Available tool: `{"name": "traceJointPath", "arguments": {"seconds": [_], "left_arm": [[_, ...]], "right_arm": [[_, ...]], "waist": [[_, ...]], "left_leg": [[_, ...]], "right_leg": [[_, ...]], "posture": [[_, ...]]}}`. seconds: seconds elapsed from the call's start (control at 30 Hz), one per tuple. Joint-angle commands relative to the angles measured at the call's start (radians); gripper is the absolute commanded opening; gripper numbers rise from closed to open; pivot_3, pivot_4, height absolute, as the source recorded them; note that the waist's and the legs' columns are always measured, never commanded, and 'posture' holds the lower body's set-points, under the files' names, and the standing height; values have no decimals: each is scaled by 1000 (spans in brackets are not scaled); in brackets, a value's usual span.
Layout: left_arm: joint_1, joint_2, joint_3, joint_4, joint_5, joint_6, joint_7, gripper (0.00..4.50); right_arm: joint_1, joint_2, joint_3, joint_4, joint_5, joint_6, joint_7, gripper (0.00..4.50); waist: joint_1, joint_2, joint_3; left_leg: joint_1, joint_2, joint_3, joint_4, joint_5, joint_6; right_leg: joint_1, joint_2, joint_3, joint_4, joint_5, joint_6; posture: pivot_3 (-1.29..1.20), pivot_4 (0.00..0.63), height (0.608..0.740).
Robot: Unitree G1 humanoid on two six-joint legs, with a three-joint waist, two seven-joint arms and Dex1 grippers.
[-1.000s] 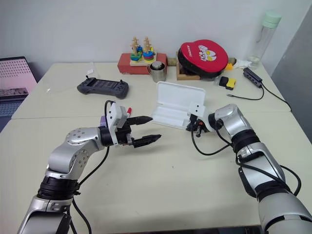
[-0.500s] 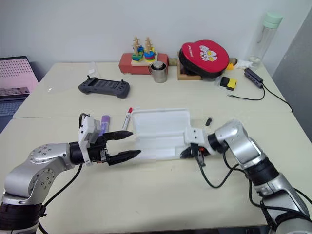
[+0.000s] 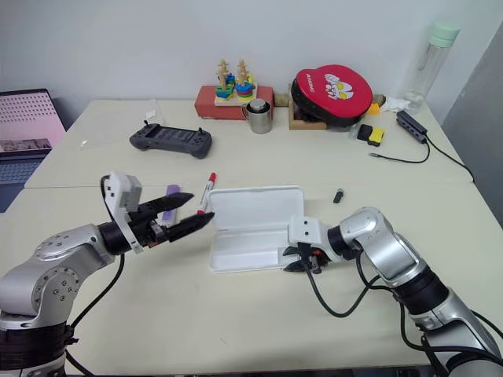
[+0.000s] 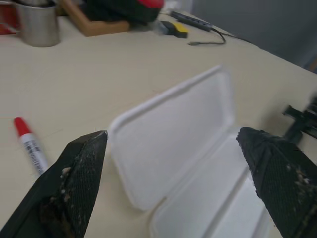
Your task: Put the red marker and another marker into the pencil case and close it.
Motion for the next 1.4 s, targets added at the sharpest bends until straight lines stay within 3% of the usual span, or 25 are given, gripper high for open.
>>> {"name": "traceJointPath", "arguments": {"seconds": [0.03,0.17,0.27,0.37,0.53,0.93,1.13,1.23,1.4], "left_arm": [[-66,-30,135,23,-66,9,137,4500],[-121,-48,151,68,-53,0,214,4500],[-149,-26,67,136,55,-27,249,4500],[-181,-10,-72,241,181,-29,264,4500],[-244,-11,-191,352,283,-67,232,4500],[-334,-49,-297,477,368,-88,155,4500],[-398,-95,-312,596,425,-54,205,4500],[-403,-103,-324,611,444,-54,197,4045],[-400,-113,-324,619,462,-66,176,2847]], "right_arm": [[-48,35,-160,-94,176,109,-24,3006],[-117,70,-242,-79,254,163,-80,3782],[-183,89,-256,-19,232,139,-146,4463],[-279,146,-273,73,202,103,-253,4484],[-376,205,-291,162,184,57,-355,4484],[-402,198,-284,164,211,45,-370,4484],[-379,168,-273,104,253,77,-329,4484],[-373,160,-273,90,264,89,-326,4500],[-366,150,-269,86,265,94,-329,4500]], "waist": [[1,0,0],[1,-1,0],[1,-1,0],[-1,-1,0],[-4,-1,0],[-14,-1,0],[-14,-1,0],[-19,-1,0],[-20,-1,0]], "left_leg": [[0,0,0,0,0,0],[1,0,0,0,0,0],[1,0,-1,0,0,0],[2,-1,-1,0,0,0],[2,-1,0,0,0,0],[1,-2,0,0,0,0],[1,-2,0,0,0,0],[1,-2,0,0,0,0],[1,-2,0,0,0,0]], "right_leg": [[0,0,0,0,0,0],[1,0,0,0,0,0],[2,0,-1,0,0,0],[2,0,-2,0,0,0],[-1,0,-3,2,0,0],[-1,-1,-5,2,0,0],[-1,-1,-5,3,0,0],[-1,-1,-5,3,0,0],[-1,-1,-5,3,0,0]], "posture": [[0,150,740],[0,150,740],[0,150,740],[0,150,740],[0,150,740],[0,150,740],[0,150,740],[0,150,740],[0,150,740]]}}
